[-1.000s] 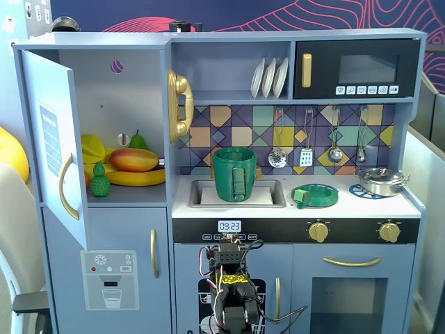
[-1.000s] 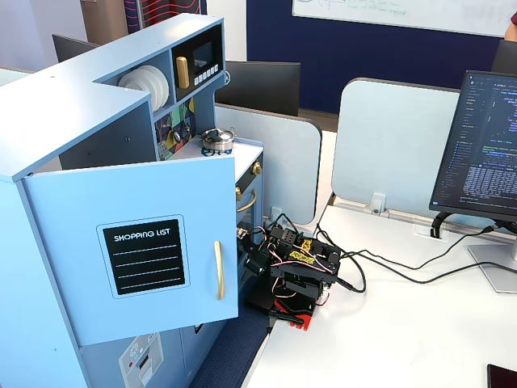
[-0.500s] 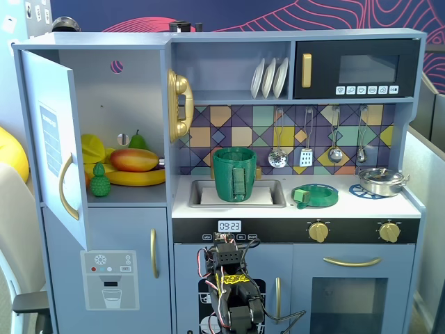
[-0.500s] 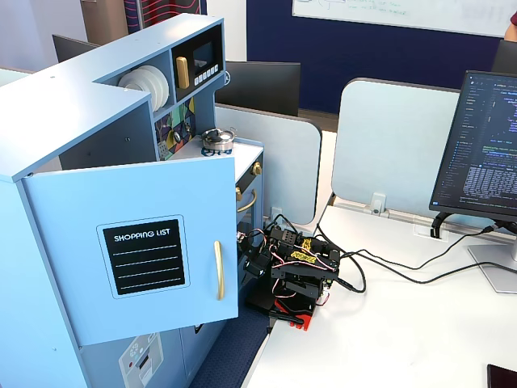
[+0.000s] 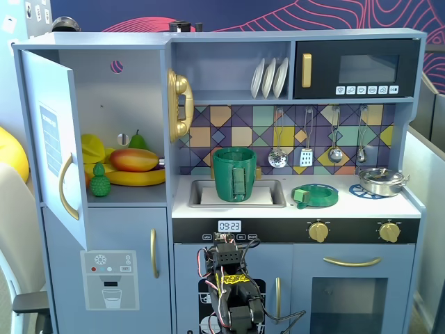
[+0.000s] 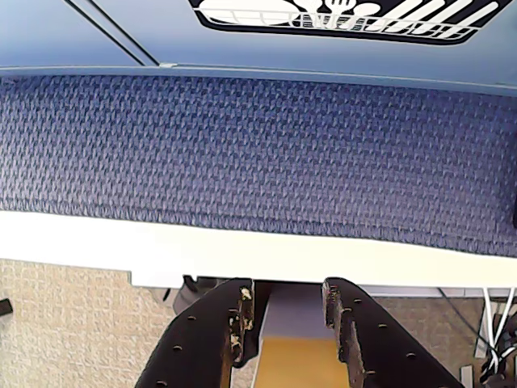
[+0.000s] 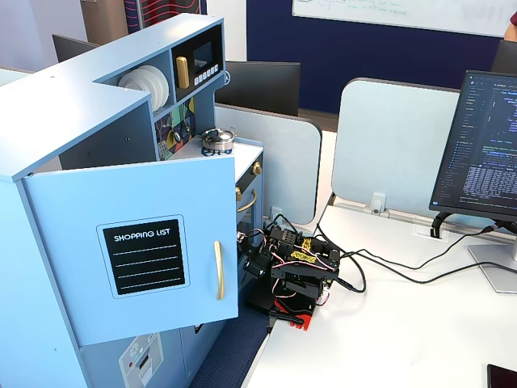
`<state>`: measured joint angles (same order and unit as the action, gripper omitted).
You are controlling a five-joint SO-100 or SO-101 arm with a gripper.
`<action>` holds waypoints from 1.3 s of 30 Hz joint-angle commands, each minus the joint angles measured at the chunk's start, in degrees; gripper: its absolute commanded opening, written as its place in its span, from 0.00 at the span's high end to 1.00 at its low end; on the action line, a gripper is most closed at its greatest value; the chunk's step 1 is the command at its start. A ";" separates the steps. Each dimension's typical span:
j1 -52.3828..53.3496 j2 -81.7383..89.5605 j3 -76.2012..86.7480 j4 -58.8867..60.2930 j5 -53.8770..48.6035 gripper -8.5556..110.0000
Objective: Pick up the green pineapple from the left cabinet and place it in the green recipient
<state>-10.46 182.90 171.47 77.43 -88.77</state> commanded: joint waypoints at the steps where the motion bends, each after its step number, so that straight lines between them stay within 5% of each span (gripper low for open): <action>1: -1.49 -0.88 0.26 9.14 -0.26 0.93; 6: -10.11 -0.88 0.26 -1.32 2.81 0.89; 18: -30.76 -16.44 -13.80 -58.71 3.16 0.59; 39: -34.63 -48.87 -50.01 -69.43 -3.16 0.49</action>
<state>-45.18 138.34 128.94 12.57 -91.49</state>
